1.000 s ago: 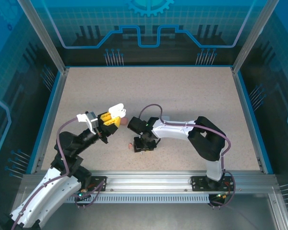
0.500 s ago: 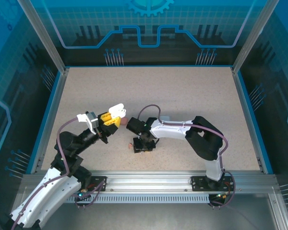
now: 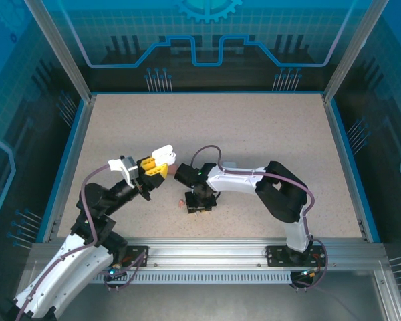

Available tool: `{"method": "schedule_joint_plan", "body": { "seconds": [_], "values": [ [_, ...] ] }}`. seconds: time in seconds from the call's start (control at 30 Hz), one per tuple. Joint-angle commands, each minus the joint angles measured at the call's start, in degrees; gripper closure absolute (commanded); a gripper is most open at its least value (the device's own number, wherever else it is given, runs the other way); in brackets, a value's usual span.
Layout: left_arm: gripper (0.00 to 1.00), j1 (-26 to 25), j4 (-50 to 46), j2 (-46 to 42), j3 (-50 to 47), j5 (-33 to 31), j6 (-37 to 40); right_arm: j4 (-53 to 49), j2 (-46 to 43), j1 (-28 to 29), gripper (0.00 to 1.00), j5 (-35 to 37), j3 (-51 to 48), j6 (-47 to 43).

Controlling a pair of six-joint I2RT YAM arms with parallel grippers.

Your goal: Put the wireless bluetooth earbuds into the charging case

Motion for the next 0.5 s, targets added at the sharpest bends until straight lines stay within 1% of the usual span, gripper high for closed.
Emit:
{"method": "schedule_joint_plan", "body": {
  "seconds": [0.0, 0.27, 0.47],
  "values": [
    [1.00, -0.4, 0.1, -0.8, 0.3, 0.1, 1.4, 2.3, 1.0, 0.7, 0.67, 1.1, -0.2, -0.9],
    [1.00, -0.4, -0.4, -0.6, -0.1, 0.0, 0.9, 3.7, -4.1, 0.6, 0.67, 4.3, -2.2, -3.2],
    [1.00, -0.4, 0.5, 0.7, -0.3, 0.1, 0.0, 5.2, -12.2, 0.3, 0.68, 8.9, -5.7, -5.2]
  ]
}}
